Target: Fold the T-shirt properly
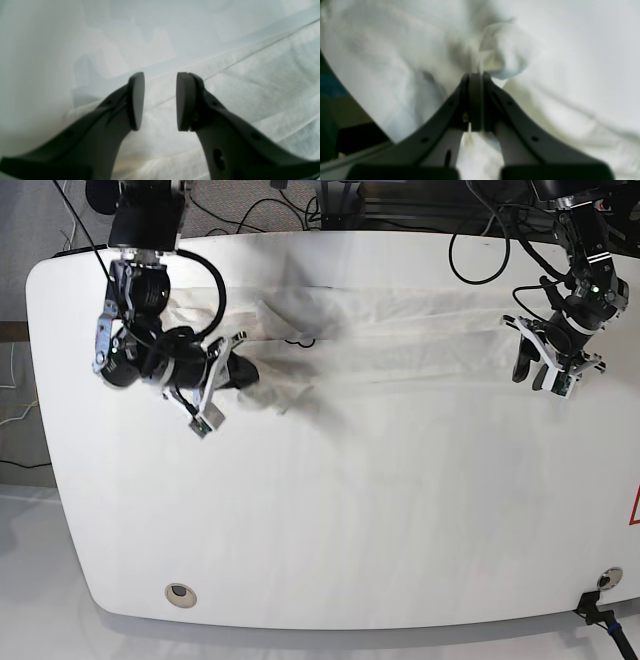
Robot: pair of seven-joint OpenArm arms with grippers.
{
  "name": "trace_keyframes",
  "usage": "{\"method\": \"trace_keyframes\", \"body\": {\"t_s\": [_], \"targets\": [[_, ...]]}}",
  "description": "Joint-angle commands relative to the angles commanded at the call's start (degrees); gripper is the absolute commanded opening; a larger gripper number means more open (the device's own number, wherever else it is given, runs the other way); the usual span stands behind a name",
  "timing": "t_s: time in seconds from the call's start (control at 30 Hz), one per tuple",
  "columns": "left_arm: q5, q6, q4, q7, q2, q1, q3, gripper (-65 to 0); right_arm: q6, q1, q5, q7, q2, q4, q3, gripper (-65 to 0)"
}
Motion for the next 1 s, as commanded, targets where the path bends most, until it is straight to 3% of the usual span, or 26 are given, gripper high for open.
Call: {"method": "trace_keyframes", "body": {"t_s": [0.17, 0.47, 0.73, 1.0], "targets": [[0.00, 0.00, -0.09, 0.00, 0.00, 0.00, 0.09, -45.1, 0.44, -3.69, 0.00, -3.56, 3.52, 1.58, -0.09, -65.0], [0.00, 0.00, -0.09, 0.00, 0.00, 0.00, 0.18, -45.1, 0.44, -7.03, 0.26, -3.56, 5.71, 1.58, -0.09, -65.0], [0.00, 0.00, -0.09, 0.00, 0.00, 0.70, 0.18, -45.1, 0.09, -8.70, 16.44, -3.56, 10.02, 1.49, -0.09, -65.0], [0.00, 0.00, -0.18, 0.00, 0.00, 0.70, 0.18, -45.1, 0.44, -10.55, 17.05, -3.56, 10.29, 1.58, -0.18, -65.0]]}}
